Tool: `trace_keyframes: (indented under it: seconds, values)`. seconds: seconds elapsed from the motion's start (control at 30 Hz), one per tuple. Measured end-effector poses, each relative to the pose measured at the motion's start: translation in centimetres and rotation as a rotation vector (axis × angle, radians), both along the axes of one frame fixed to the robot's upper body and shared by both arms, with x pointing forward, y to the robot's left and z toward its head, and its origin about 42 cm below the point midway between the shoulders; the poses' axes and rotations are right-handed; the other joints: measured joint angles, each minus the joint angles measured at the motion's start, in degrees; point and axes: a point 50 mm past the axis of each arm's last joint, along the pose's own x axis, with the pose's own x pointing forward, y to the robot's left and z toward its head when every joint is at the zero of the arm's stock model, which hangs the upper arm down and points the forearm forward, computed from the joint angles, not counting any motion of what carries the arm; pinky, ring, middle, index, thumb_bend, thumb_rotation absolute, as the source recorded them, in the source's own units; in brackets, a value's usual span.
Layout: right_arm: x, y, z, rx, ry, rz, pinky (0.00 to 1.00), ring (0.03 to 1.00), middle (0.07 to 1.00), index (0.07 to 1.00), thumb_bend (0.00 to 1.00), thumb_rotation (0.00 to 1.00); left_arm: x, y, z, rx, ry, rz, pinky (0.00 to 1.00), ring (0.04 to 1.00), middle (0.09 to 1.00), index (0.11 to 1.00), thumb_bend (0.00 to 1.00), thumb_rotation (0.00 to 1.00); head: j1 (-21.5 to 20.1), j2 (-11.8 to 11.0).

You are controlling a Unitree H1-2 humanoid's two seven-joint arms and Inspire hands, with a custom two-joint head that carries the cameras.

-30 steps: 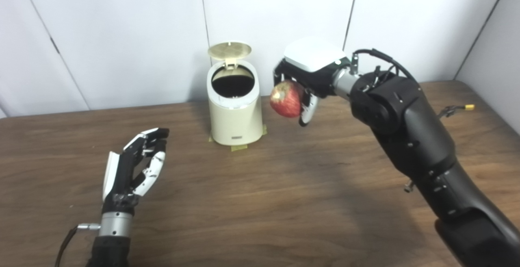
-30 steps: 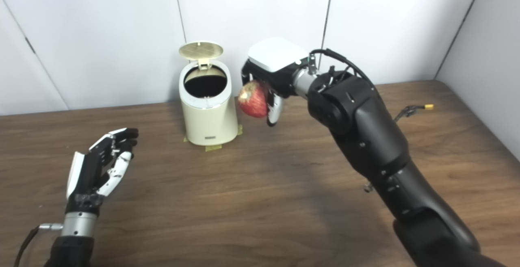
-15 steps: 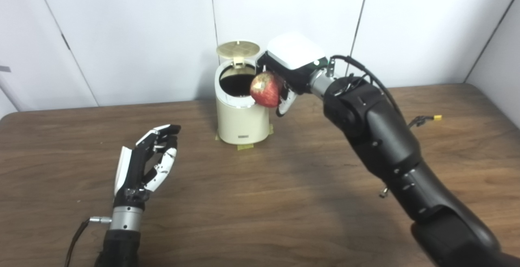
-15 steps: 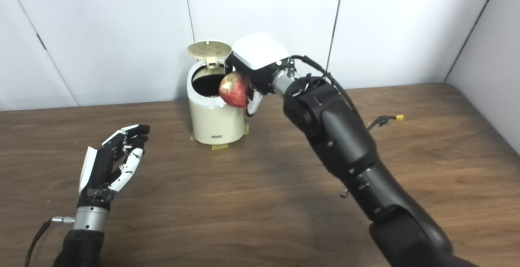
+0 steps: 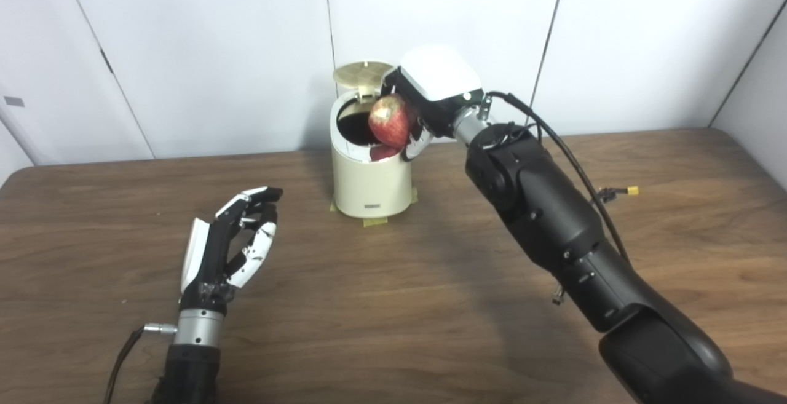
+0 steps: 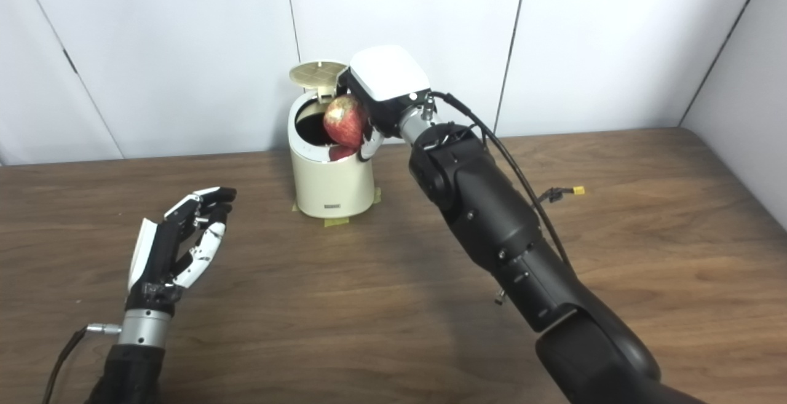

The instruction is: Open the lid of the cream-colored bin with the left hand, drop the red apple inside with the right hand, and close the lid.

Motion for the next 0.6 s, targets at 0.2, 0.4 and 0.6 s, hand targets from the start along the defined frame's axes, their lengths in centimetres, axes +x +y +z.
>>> trace_keyframes:
  seconds: [0.2,0.4,0.6]
  values:
    - [0.46,0.62,-0.31,-0.01,-0.026,0.002,0.21,0.362,0.481,0.518,0.51,0.0,-0.01,-0.07,-0.02,0.0,0.001,-0.002,0.59,0.725,0.752,0.731,0.29,0.6,0.2,-0.1]
    - [0.88,0.48,-0.82,0.0,-0.046,-0.013,0.24,0.365,0.49,0.507,0.51,0.0,-0.02,-0.23,-0.04,0.004,0.001,-0.007,0.58,0.719,0.749,0.73,0.28,0.6,0.3,-0.2]
    - [1.0,0.49,-1.03,0.01,-0.055,-0.027,0.26,0.378,0.515,0.499,0.51,0.0,-0.02,-0.26,-0.02,0.007,0.0,-0.006,0.58,0.72,0.748,0.732,0.28,0.6,0.4,-0.1]
